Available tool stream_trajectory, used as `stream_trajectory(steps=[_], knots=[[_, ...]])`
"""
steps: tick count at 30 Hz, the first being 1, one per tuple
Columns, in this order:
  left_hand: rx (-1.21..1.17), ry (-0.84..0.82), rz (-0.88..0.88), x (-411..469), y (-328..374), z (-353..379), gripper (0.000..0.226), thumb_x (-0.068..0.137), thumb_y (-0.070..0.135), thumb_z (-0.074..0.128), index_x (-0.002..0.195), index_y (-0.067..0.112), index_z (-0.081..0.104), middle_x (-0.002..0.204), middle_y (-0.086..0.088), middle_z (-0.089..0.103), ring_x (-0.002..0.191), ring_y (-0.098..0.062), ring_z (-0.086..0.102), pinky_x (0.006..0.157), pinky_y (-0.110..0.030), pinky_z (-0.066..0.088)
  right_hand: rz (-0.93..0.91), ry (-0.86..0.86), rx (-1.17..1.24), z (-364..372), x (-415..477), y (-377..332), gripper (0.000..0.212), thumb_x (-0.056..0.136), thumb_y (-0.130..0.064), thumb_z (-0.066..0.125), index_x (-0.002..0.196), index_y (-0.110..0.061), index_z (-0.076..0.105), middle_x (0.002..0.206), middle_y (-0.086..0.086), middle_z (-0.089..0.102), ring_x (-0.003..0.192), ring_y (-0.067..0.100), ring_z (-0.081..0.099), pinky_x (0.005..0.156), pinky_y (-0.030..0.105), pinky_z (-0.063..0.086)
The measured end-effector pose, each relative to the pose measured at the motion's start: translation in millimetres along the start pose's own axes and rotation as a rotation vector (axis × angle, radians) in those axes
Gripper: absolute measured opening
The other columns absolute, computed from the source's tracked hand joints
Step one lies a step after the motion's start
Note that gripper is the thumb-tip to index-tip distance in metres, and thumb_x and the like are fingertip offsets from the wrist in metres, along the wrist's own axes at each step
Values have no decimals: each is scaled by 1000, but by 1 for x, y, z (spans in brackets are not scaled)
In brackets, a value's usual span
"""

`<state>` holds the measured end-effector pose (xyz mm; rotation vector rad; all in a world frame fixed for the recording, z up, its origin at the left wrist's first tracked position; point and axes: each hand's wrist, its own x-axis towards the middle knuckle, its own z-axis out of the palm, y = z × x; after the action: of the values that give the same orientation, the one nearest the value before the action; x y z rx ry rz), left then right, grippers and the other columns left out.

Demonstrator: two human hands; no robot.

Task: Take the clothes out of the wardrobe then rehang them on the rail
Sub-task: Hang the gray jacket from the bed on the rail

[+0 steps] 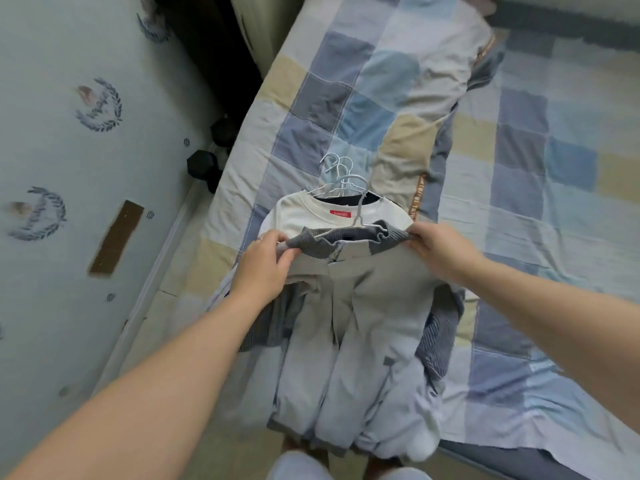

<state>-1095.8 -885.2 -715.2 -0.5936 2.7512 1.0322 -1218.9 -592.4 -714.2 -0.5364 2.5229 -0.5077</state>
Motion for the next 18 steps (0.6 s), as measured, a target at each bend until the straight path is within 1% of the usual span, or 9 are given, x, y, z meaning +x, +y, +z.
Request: stream_trajectory(steps=[3,5,7,9,11,14,15,17,18], knots=[[-8,50,-57,-64,19,-27,17,95,33,63,95,16,61,93,4,62,88,-17,54,67,-30,34,-69,9,-23,-24,-54,-23,20,99,-25,51,109,-14,64,106,13,69,98,37,62,76,44,50],[-24,93,-82,-107,25,-43,17,95,33,62,92,16,62,92,5,61,88,-17,54,67,-31,35,-125,32,-35,-35,-87,-38,20,100,-25,50,110,-16,65,105,8,69,96,34,61,74,43,50],[-18,134,-113,-149,29,-54,19,94,34,63,93,15,63,92,3,61,88,-19,53,70,-35,40,-188,43,-59,-41,-119,-51,19,101,-27,49,107,-18,64,101,4,68,93,31,60,69,41,49],[-12,170,-131,-191,32,-63,20,94,33,64,92,13,64,90,2,61,88,-21,53,71,-36,40,-242,31,-62,-46,-149,-64,19,101,-26,48,106,-18,64,100,1,67,92,28,60,69,38,47],[-20,200,-154,-231,35,-70,21,94,33,65,91,12,63,87,3,59,85,-21,53,67,-33,35,-287,29,-49,-48,-175,-79,20,101,-24,48,109,-16,65,103,1,68,94,27,60,72,38,48],[-47,251,-183,-286,33,-81,21,94,35,64,86,15,61,81,6,56,80,-21,52,60,-31,33,-356,54,-32,-43,-210,-99,21,101,-22,50,112,-13,66,108,3,68,99,29,60,78,40,49],[-52,272,-183,-303,30,-84,20,94,35,64,85,17,60,80,7,55,79,-20,52,59,-28,33,-381,71,-35,-39,-221,-104,23,101,-22,51,115,-12,66,111,4,68,103,29,60,81,39,48],[-81,314,-188,-339,25,-88,16,94,34,64,86,21,60,79,12,53,78,-17,51,59,-23,31,-415,108,-45,-31,-243,-116,27,101,-22,51,121,-11,65,119,4,67,108,29,60,85,37,47],[-100,332,-191,-358,22,-89,14,94,33,65,86,23,59,79,14,53,78,-16,51,59,-23,32,-431,121,-53,-26,-256,-122,28,101,-22,51,123,-12,64,121,4,67,109,29,60,85,36,46]])
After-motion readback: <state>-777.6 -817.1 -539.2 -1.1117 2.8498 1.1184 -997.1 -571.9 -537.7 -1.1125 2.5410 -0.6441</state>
